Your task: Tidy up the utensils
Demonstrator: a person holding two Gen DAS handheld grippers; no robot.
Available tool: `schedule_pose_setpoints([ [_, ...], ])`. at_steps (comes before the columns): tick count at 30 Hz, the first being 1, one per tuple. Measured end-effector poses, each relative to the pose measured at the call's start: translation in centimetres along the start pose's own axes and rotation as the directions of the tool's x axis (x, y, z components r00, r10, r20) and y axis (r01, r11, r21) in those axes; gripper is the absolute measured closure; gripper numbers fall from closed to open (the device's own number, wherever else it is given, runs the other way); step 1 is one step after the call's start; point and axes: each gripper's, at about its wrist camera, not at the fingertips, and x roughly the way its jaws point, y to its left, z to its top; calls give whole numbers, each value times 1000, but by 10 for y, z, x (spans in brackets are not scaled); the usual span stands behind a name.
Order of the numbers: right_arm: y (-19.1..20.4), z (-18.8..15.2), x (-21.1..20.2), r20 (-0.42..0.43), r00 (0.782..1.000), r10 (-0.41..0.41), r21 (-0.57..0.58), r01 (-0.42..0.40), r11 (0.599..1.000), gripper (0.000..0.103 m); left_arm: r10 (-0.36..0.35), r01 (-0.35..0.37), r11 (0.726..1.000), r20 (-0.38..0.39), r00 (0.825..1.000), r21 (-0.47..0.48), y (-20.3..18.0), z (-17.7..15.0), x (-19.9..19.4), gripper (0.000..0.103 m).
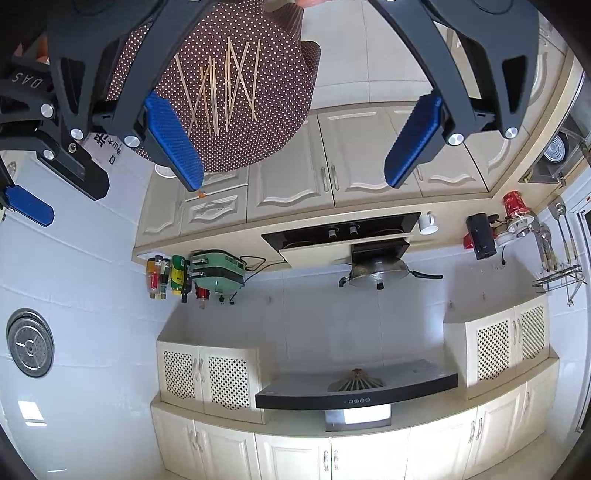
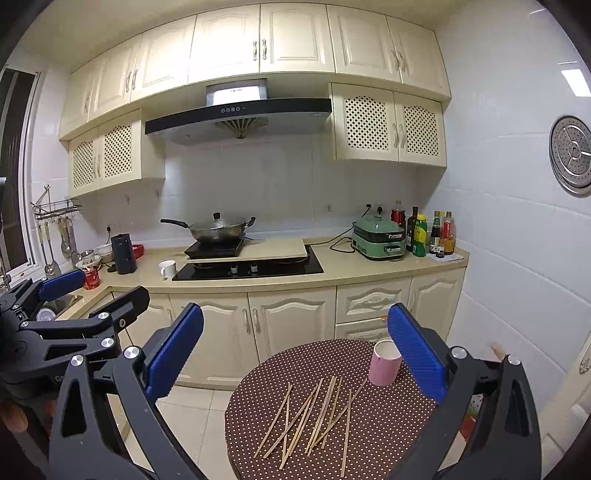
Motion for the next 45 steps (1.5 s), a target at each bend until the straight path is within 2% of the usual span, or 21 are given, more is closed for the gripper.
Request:
schedule_pose_setpoints([
  [6, 7, -8, 20, -58, 998, 20, 25, -18, 1000, 7, -24, 25, 1000, -49, 998, 5, 14, -7, 21, 7],
  [10, 8, -21, 36, -119, 993, 14, 40, -9, 999, 7, -53, 55, 998, -111, 992, 17, 19, -17, 46, 7],
  [13, 5, -30, 53, -179, 984, 17, 55, -7, 998, 7, -96, 97, 995, -183, 978, -4, 22, -28, 70, 7],
  [17, -4, -46, 79, -274, 961, 37, 96, -11, 995, 7, -143, 145, 989, -279, 950, -16, 20, -49, 105, 7],
  [20, -14, -63, 102, -341, 939, 48, 116, -9, 993, 10, -194, 190, 981, -361, 912, -50, 13, -70, 137, 7],
  [21, -18, -69, 110, -364, 930, 55, 126, -9, 992, 16, -200, 193, 979, -392, 898, -59, 10, -77, 149, 7],
  [23, -27, -79, 128, -412, 909, 66, 148, -5, 989, 21, -211, 198, 977, -434, 876, -76, 7, -89, 171, 7],
  [24, -33, -85, 138, -438, 896, 72, 155, -4, 988, 22, -213, 198, 977, -447, 869, -81, 5, -93, 179, 7],
  [25, -37, -89, 146, -453, 888, 77, 163, -3, 987, 24, -204, 190, 979, -481, 853, -78, 0, -100, 196, 7],
  [27, -51, -99, 169, -503, 860, 85, 170, 3, 985, 30, -205, 192, 978, -504, 839, -80, -5, -107, 214, 7],
  [29, -62, -108, 189, -542, 835, 94, 178, 5, 984, 37, -201, 188, 979, -547, 812, -80, -16, -116, 241, 11],
  [31, -79, -118, 212, -591, 798, 116, 210, 14, 978, 41, -206, 194, 977, -595, 777, -84, -24, -127, 266, 17],
  [33, -90, -126, 227, -620, 775, 125, 227, 25, 974, 47, -195, 190, 979, -633, 749, -77, -31, -138, 287, 22],
  [34, -96, -129, 234, -634, 763, 123, 226, 30, 974, 47, -195, 188, 979, -662, 723, -84, -35, -147, 305, 23],
  [36, -107, -137, 253, -667, 735, 122, 217, 35, 975, 52, -192, 185, 979, -696, 692, -86, -42, -158, 322, 28],
  [40, -126, -153, 284, -711, 690, 137, 228, 42, 973, 59, -171, 163, 983, -782, 600, -89, -50, -189, 367, 45],
  [42, -134, -163, 299, -738, 659, 147, 231, 43, 972, 62, -165, 152, 984, -800, 576, -94, -52, -198, 380, 47],
  [43, -137, -167, 305, -748, 646, 150, 232, 42, 972, 64, -156, 143, 986, -815, 557, -91, -52, -204, 388, 51],
  [44, -139, -170, 310, -757, 635, 154, 232, 40, 972, 65, -154, 141, 986, -821, 551, -91, -53, -207, 391, 52],
  [45, -140, -176, 317, -774, 613, 158, 228, 38, 973, 66, -153, 137, 986, -830, 536, -94, -54, -212, 397, 52],
])
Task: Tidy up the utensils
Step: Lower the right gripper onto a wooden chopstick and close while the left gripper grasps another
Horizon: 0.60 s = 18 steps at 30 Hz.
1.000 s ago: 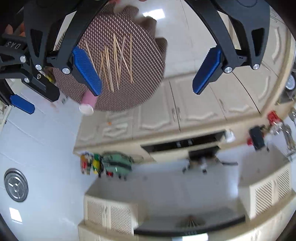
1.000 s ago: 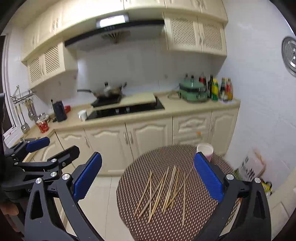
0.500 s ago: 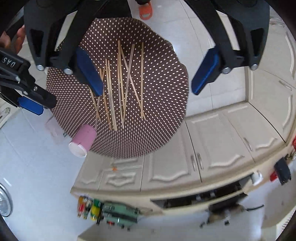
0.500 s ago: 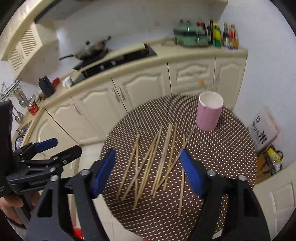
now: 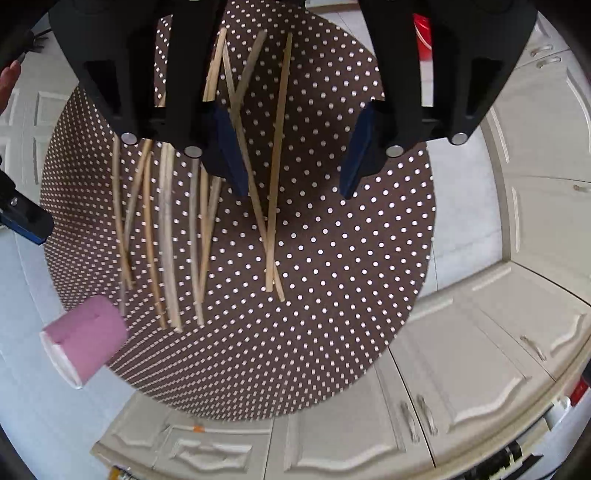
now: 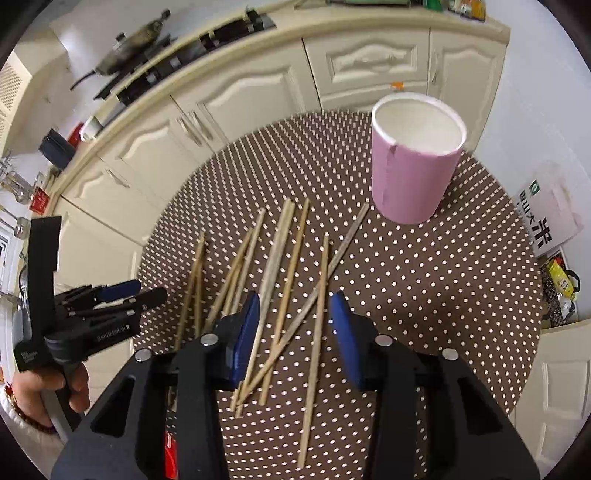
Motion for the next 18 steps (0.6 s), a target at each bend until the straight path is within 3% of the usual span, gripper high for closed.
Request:
schedule_pose_setpoints([
  [6, -15, 6, 36, -110, 994, -9, -5, 9, 1000, 78, 21, -21, 1000, -54, 998, -4, 4, 3, 22, 52],
  [14, -26, 9, 69, -195, 980, -27, -11, 25, 1000, 87, 23, -23, 1000, -75, 997, 4, 11, 13, 36, 53],
  [18, -25, 7, 77, -214, 976, -37, -20, 33, 999, 91, 12, -11, 1000, -91, 996, 10, 15, 23, 46, 61],
])
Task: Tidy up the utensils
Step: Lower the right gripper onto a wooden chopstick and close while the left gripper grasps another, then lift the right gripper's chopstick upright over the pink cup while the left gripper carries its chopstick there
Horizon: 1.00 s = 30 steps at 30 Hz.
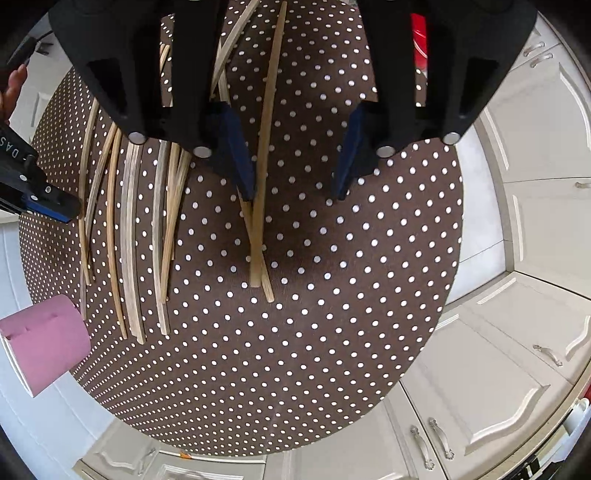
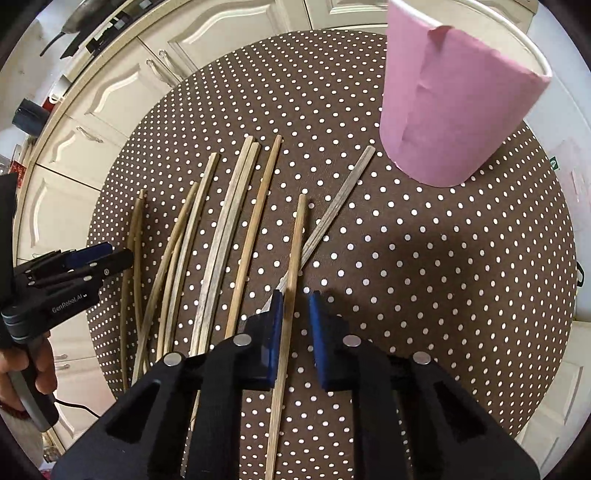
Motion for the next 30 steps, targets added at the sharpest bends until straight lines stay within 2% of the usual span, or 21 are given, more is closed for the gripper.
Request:
schedule_pose_setpoints([
  [6, -2, -3, 12, -14, 1000, 15, 14, -14, 1000, 96, -1, 1, 1000, 6, 1000, 8, -2, 13, 11, 63],
  [8, -2, -6, 13, -10, 1000, 24, 17, -24, 1000, 97, -7, 7, 1000, 16, 1000, 12, -2, 18, 12, 70],
  [10, -2, -8, 14, -8, 999, 40, 28, -40, 999, 97, -29, 29, 999, 15, 999, 19, -4, 24, 13, 87],
  [12, -1, -11, 11, 0, 999, 51, 34, -51, 998, 98, -36, 35, 999, 17, 999, 27, -7, 23, 11, 95],
  [18, -1, -23, -17, 61, 996, 71, 39, -73, 997, 98, -79, 77, 996, 58, 995, 35, -11, 21, -9, 97],
  [24, 9, -26, -62, 169, 981, 94, 32, -101, 994, 98, -119, 105, 990, 167, 979, 91, -15, 12, -68, 97],
  [30, 29, -22, -112, 282, 952, 118, 5, -125, 992, 98, -185, 146, 977, 287, 940, 153, -21, 1, -142, 97],
])
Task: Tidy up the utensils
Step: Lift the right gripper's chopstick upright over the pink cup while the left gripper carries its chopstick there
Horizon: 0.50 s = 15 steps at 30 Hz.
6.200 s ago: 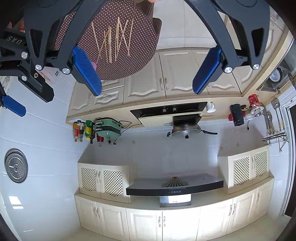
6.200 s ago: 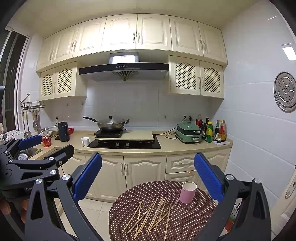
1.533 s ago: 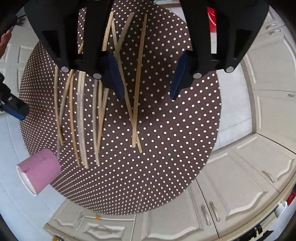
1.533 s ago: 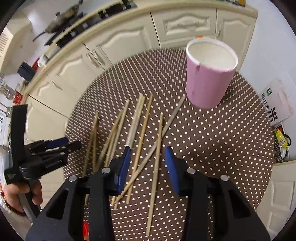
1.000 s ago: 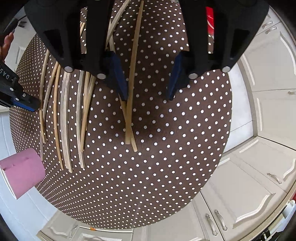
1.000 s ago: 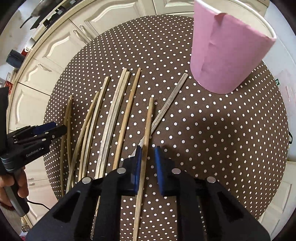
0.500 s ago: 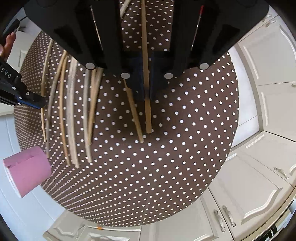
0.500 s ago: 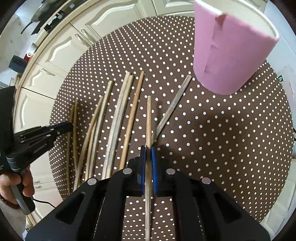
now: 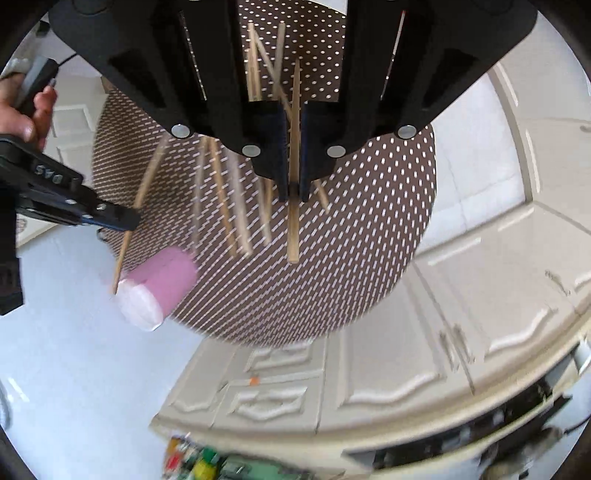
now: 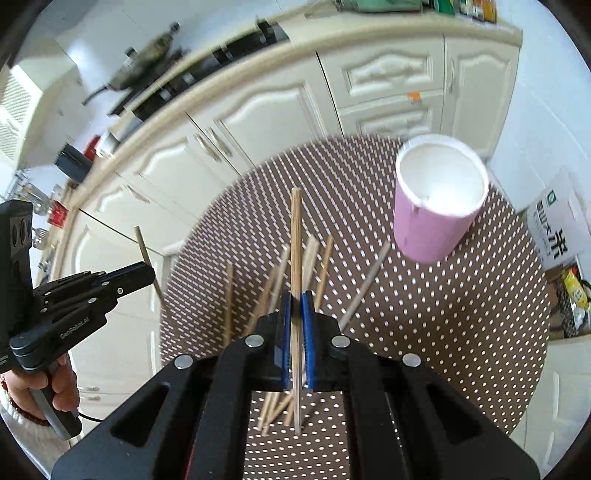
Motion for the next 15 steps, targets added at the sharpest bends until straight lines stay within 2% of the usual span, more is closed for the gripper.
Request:
schedule_pose_setpoints([
  [3, 10, 4, -25, 65, 998, 8, -9, -8, 1000, 98, -23, 21, 999, 65, 998, 41, -11, 7, -30, 97],
  [7, 18, 7, -48, 135, 991, 9, -19, -7, 1000, 98, -61, 48, 995, 156, 986, 84, -29, 23, -67, 97],
  [12, 19, 20, -84, 243, 970, -16, -25, 23, 999, 98, -142, 116, 987, 254, 957, 112, -48, 48, -97, 97],
  [15, 11, 32, -104, 306, 951, -40, -18, 48, 999, 98, -188, 160, 980, 288, 939, 119, -60, 63, -105, 98],
])
